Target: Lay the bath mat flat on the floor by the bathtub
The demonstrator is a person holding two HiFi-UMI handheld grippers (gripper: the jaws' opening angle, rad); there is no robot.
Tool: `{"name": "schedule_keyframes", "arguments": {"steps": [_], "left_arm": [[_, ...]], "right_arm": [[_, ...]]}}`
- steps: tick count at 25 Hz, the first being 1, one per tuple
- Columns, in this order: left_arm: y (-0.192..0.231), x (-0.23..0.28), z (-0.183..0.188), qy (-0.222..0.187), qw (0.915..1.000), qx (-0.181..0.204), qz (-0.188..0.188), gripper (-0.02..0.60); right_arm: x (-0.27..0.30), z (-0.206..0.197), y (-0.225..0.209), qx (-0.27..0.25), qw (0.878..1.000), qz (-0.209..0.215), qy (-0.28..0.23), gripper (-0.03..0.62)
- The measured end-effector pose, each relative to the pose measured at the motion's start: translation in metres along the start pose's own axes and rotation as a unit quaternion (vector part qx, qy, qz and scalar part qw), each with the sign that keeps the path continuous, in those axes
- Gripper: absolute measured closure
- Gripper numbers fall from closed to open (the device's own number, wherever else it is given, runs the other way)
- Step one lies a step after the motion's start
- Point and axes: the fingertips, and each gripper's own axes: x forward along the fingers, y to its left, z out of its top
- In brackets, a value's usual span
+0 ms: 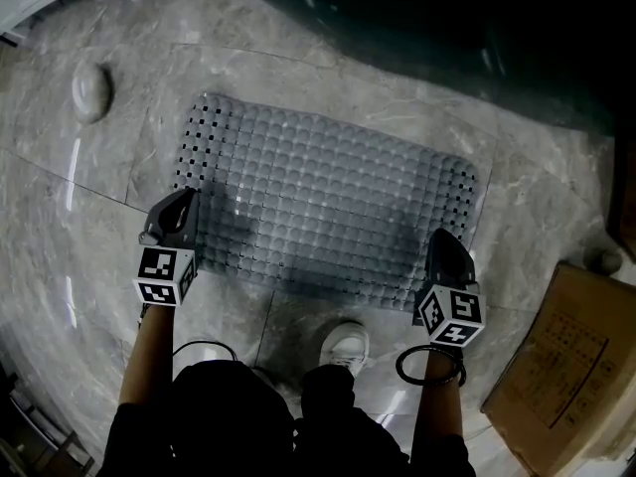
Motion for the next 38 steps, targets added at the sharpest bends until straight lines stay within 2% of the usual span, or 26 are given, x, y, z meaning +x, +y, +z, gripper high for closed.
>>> {"name": "schedule_keyframes", "arguments": {"steps": [7, 9, 21, 29, 38], "left_arm": [[-0.022, 0.005, 0.025, -0.019, 0.9997, 0.007, -0.016, 0.581], [-0.023, 0.004, 0.041, -0.037, 0.999, 0.018, -0.015, 0.581], [-0.039, -0.046, 0.136, -0.075, 0.9971, 0.0, -0.009, 0.581], [-0.053, -0.109, 0.227, -0.094, 0.9952, 0.019, -0.018, 0.581], [-0.086, -0.206, 0.344, -0.09, 0.9937, 0.037, -0.055, 0.581]], "right_arm": [[-0.008, 0.025, 0.014, -0.033, 0.999, 0.004, -0.029, 0.569], [-0.011, 0.04, 0.019, -0.037, 0.998, 0.005, -0.041, 0.571], [-0.072, 0.15, 0.031, -0.039, 0.996, 0.014, -0.081, 0.571], [-0.129, 0.234, 0.045, -0.048, 0.994, 0.024, -0.097, 0.571], [-0.231, 0.336, 0.052, -0.02, 0.995, 0.025, -0.1, 0.571]]}}
